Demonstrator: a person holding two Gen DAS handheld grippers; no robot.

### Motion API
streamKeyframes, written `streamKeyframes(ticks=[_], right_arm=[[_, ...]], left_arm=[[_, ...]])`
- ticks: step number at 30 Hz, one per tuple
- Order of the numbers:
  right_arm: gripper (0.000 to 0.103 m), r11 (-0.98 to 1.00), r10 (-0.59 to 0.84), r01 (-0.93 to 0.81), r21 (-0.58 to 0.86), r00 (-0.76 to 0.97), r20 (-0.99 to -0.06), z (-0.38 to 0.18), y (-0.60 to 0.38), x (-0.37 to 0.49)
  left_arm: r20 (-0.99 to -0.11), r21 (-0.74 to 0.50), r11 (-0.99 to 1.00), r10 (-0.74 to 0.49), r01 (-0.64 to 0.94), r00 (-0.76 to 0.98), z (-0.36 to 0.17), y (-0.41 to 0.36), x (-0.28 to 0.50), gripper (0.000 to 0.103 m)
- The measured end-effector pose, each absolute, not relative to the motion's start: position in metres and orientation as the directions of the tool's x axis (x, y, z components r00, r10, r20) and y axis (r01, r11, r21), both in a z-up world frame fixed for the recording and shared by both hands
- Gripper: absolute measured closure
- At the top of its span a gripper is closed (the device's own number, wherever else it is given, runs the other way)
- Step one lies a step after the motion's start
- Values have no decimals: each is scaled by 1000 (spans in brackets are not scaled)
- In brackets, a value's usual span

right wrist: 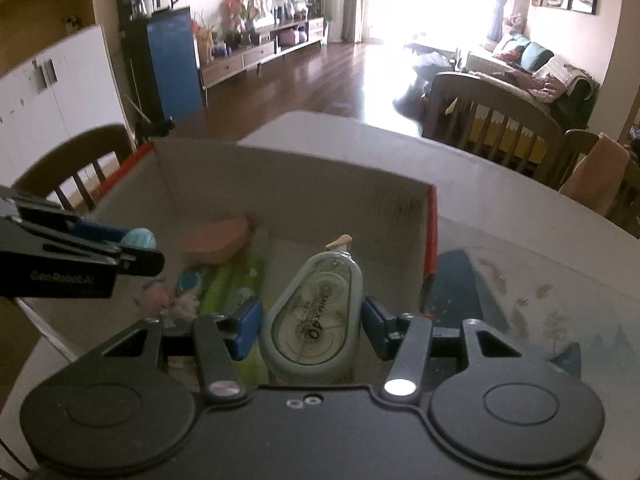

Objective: Organize rigid objects
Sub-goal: 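Lower both tools into the shoebox and open them to drop the items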

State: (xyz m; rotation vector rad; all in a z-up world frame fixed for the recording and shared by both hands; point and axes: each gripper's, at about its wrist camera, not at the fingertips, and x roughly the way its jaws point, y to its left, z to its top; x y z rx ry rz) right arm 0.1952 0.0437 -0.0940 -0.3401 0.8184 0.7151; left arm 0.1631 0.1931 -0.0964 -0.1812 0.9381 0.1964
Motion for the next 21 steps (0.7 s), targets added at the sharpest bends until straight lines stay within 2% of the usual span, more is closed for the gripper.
streamKeyframes(ticks=[21], right_arm=[[49, 684, 414, -728, -49, 442, -796, -107, 53, 199]], left_arm=[[-902, -44, 977, 50, -207, 430, -139, 188, 190, 68]])
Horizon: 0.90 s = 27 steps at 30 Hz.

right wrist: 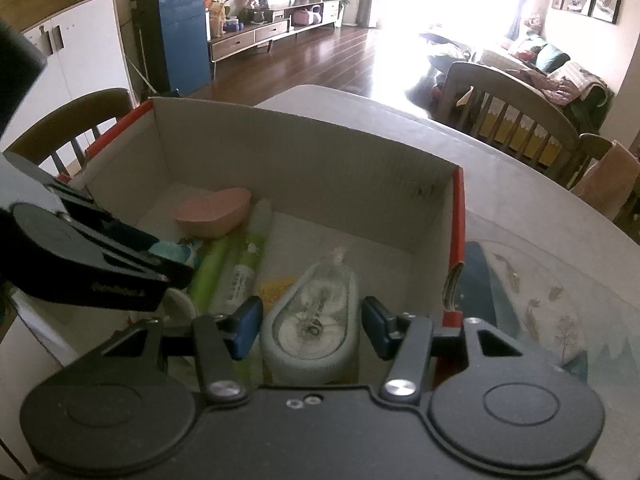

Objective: Organize rigid objects
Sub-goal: 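Lower both tools into the shoebox and open them to drop the items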

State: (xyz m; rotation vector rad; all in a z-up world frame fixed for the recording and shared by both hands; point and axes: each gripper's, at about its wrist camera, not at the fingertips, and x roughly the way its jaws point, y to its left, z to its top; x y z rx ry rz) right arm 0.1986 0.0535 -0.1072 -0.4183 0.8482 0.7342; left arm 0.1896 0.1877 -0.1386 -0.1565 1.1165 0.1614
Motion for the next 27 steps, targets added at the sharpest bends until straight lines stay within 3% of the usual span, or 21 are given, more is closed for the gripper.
streamKeyframes(ticks=[11, 16, 27], right_arm=[[44, 706, 432, -708, -19, 451, -781, -95, 40, 190], [43, 717, 453, -697, 4, 462, -762, -83, 29, 182], [38, 719, 521, -693, 57, 482, -704, -52, 9, 161]], left_arm=[[-892, -18, 979, 75, -202, 446, -126, 181, 181, 66], [-873, -38, 975, 73, -217, 481, -114, 180, 167, 50], [-817, -56, 966, 100, -251, 567, -75, 180, 129, 49]])
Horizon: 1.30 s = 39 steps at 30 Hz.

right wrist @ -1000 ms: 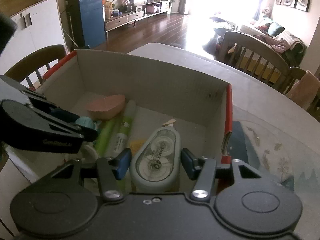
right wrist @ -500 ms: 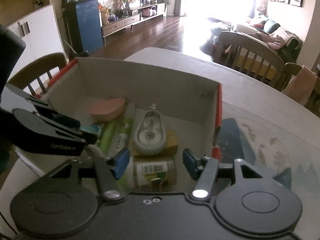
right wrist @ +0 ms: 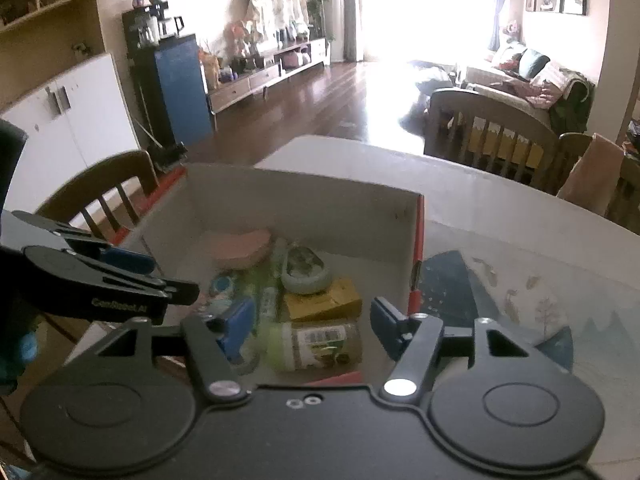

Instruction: Organize rigid objects

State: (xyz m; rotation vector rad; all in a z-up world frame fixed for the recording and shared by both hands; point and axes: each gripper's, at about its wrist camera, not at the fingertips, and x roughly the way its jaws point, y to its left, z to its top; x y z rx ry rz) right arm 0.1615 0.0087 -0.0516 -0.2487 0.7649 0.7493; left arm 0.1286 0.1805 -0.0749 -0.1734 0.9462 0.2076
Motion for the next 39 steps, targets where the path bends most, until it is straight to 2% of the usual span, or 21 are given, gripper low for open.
streamKeyframes(ticks=[2, 5, 13, 14, 16, 23, 27, 31, 39], right_arm=[[37, 715, 533, -696, 58, 489, -690, -46, 5, 156], [34, 711, 552, -699, 70, 494, -671, -37, 1, 149], [25, 702, 602, -705, 107, 506, -618, -17, -11, 132], [23, 702, 606, -704, 112, 507, -613, -16, -13, 131], [18, 700, 618, -703, 127, 507, -600, -13, -17, 127], [8, 703, 643, -691, 166, 519, -563, -8, -30, 122], [1, 700, 660, -692, 177, 532, -531, -5, -39, 117], [0, 699, 666, -694, 174, 543, -512, -3, -45, 110], [0, 704, 667, -688, 174, 558, -494, 0, -52, 102]], left_arm=[[-799, -58, 963, 114, -264, 590, -65, 179, 120, 48], [-775, -68, 959, 123, -276, 619, -53, 176, 111, 39], [-725, -87, 959, 125, -271, 677, -27, 168, 86, 39], [-722, -92, 959, 121, -267, 682, -25, 167, 84, 37], [-708, -99, 960, 117, -262, 696, -21, 165, 78, 22], [-670, -110, 962, 113, -249, 734, -11, 155, 68, 20], [-653, -126, 962, 102, -241, 751, -8, 151, 62, 12], [-645, -150, 957, 97, -250, 758, -6, 149, 58, 5], [-649, -151, 948, 119, -281, 751, -6, 145, 52, 4]])
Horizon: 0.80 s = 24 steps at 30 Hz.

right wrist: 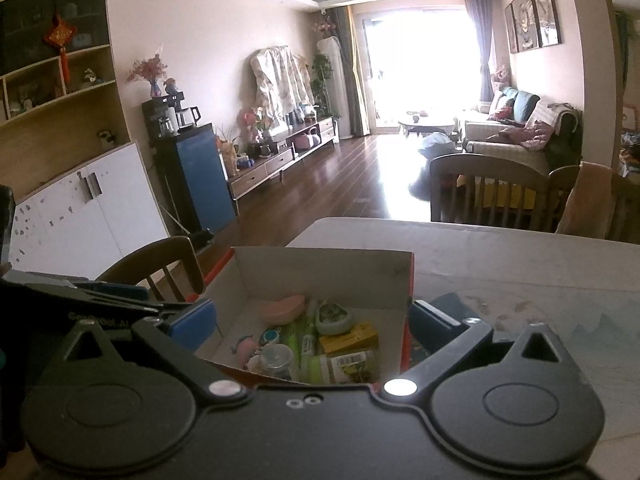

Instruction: Organize rigid objects

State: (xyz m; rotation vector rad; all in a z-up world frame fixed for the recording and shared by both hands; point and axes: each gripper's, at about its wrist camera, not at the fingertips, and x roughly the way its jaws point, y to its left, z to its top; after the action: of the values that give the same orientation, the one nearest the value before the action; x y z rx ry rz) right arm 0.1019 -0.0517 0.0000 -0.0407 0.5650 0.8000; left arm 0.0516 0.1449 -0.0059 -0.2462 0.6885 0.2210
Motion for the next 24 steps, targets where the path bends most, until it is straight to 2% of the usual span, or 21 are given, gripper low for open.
streamKeyframes(ticks=[8, 24], right_arm=[[0, 693, 678, -697, 184, 544, -495, -1, -54, 97], [0, 684, 687, -704, 193, 532, -495, -2, -59, 90]], left_arm=[[-611, -125, 941, 177, -315, 772, 0, 142, 42, 4], [-629, -105, 949, 168, -296, 759, -9, 129, 39, 4]])
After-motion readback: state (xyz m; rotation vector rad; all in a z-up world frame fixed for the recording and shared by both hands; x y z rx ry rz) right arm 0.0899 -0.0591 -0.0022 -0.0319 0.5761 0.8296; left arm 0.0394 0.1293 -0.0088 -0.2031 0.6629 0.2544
